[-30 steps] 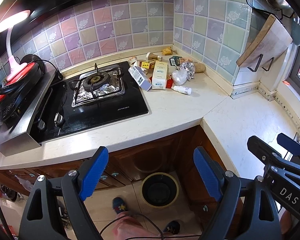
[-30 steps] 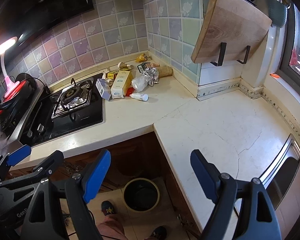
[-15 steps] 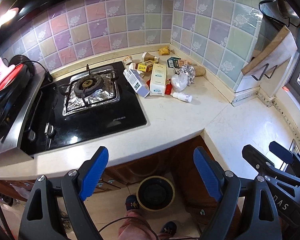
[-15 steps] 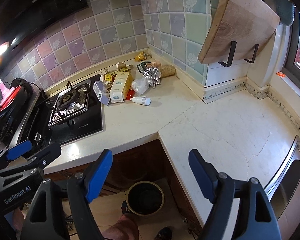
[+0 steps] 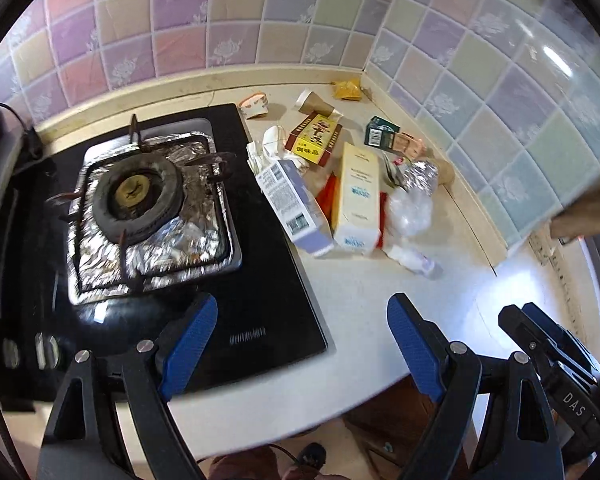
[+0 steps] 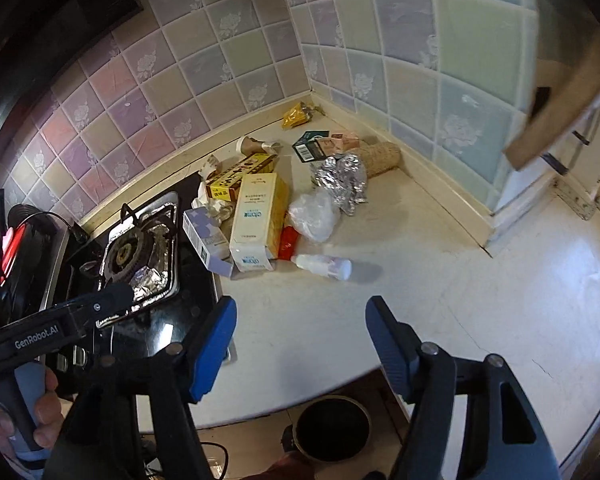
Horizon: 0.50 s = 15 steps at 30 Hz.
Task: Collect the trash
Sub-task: 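Grasp the yellow Atomy toothpaste box with the right gripper while the left gripper approaches the white medicine box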
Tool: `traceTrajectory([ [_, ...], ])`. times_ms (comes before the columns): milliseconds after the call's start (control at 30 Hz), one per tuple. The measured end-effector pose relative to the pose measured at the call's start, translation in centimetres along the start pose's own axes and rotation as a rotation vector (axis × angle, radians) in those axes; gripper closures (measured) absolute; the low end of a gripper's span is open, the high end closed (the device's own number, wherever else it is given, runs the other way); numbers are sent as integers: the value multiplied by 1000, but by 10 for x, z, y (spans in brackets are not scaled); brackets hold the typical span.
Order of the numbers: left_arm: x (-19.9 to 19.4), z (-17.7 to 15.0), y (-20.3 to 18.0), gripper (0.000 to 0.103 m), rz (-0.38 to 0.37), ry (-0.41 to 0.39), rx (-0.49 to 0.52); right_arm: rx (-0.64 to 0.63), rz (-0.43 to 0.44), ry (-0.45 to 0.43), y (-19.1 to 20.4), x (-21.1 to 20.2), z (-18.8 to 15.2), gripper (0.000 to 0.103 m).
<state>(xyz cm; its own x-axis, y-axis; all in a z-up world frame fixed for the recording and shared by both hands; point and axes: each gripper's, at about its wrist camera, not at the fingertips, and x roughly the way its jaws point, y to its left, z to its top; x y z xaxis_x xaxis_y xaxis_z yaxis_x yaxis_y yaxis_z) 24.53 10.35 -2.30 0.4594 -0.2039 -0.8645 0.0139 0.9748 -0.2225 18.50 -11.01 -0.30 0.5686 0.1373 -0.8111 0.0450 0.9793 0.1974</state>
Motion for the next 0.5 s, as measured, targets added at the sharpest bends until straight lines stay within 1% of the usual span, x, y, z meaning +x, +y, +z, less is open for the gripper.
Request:
traceTrajectory([
  [67, 21, 17, 10, 27, -16, 20, -7, -12, 16, 23, 10, 27, 18, 43],
  [100, 32, 25, 16, 28, -24, 34, -11, -14, 20, 34, 14, 40, 26, 46],
  [233, 75, 53, 27, 34, -43, 92, -39, 14, 36, 96, 26, 90, 53, 46],
  [300, 89, 60, 29, 34, -51, 115, -43, 26, 49, 120, 32, 110, 64, 46],
  [400, 105, 67, 33, 34, -47, 137, -37, 28, 46, 150, 40, 138, 76, 46],
  [500, 115, 71, 38, 34, -40, 154, -41, 13, 24, 190, 49, 164, 85, 46],
])
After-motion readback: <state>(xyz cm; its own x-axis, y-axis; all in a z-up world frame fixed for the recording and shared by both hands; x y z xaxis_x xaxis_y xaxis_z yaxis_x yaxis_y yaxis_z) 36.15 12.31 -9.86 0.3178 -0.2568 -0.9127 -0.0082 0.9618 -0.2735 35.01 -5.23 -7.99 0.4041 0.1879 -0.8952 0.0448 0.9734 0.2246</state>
